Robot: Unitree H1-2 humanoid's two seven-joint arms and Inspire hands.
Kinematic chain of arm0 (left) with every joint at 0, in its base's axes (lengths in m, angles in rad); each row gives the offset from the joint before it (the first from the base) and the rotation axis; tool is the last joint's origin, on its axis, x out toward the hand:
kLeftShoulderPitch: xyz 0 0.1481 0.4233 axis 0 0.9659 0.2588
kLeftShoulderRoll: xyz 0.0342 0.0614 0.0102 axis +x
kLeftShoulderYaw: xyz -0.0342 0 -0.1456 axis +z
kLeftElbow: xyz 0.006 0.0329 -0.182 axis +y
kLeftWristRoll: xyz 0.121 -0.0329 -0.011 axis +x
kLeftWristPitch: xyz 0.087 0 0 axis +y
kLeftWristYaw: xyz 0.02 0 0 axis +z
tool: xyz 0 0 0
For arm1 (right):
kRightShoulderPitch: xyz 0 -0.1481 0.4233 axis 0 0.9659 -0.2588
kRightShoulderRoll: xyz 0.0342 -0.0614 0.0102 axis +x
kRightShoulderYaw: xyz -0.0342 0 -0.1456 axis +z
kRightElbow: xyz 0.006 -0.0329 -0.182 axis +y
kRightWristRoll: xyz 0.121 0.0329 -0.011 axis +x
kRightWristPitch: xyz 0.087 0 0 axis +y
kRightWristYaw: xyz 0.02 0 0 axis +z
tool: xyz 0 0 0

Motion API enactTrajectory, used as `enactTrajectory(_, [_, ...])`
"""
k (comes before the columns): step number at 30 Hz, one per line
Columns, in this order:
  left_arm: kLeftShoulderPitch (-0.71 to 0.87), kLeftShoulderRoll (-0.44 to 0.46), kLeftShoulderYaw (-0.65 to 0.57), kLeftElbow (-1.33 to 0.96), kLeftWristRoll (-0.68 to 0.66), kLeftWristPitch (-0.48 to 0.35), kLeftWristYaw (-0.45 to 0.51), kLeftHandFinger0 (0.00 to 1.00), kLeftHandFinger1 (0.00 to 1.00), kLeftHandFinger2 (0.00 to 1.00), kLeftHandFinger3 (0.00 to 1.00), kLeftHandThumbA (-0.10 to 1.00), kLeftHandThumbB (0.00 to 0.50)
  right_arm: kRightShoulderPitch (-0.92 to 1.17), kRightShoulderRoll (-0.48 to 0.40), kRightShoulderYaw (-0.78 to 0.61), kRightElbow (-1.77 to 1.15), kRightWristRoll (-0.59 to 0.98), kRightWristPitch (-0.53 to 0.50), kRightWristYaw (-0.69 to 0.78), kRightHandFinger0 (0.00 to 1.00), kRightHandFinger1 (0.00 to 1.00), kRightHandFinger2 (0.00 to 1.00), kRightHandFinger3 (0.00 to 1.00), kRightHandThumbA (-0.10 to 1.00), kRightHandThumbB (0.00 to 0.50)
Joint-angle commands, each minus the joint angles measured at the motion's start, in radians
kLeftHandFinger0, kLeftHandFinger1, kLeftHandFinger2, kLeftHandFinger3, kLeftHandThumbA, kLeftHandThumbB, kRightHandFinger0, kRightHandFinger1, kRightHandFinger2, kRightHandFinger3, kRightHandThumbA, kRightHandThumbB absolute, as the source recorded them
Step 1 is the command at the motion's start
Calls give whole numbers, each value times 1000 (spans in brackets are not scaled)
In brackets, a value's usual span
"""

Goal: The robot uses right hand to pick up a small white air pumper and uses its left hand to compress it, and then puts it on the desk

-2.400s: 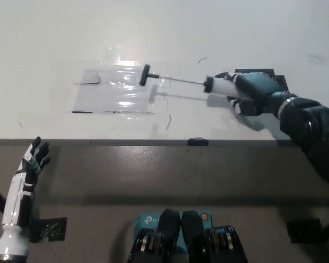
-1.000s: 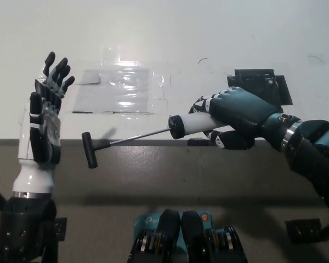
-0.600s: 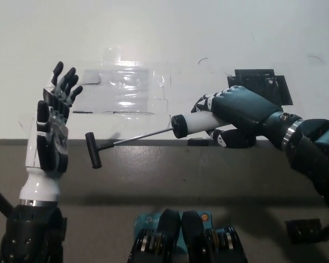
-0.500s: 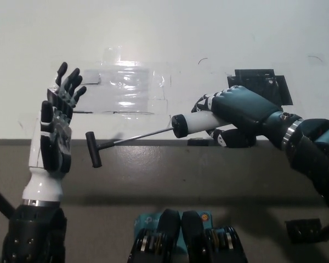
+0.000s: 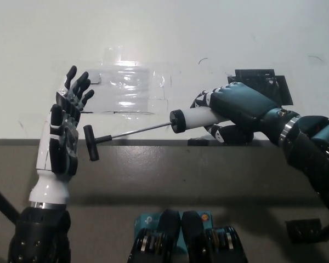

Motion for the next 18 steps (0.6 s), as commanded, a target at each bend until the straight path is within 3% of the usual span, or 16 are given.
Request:
enactTrajectory(1, [-14,-15,-14,-21,25,-24,10,1000,1000,1000,1000,1000,226,-61,8,-23,-2,-15,-4,-12,0,386,726,628,-100,155])
enactTrajectory(3, [-14,-19,-18,-22,33,-18,11,1000,1000,1000,1000,1000,228,-59,15,-23,-1,-15,-6,-14,0,402,731,678,-100,152])
enactTrajectory(13, [-21,-55,-32,-24,39,-9,16,1000,1000,1000,1000,1000,251,-53,40,-17,-4,-23,1,-10,0,409,728,697,-100,147])
enactTrajectory(18, [-40,-70,-32,-14,44,-11,16,1000,1000,1000,1000,1000,234,-66,53,-13,-4,-34,12,1,0,435,759,730,-100,149])
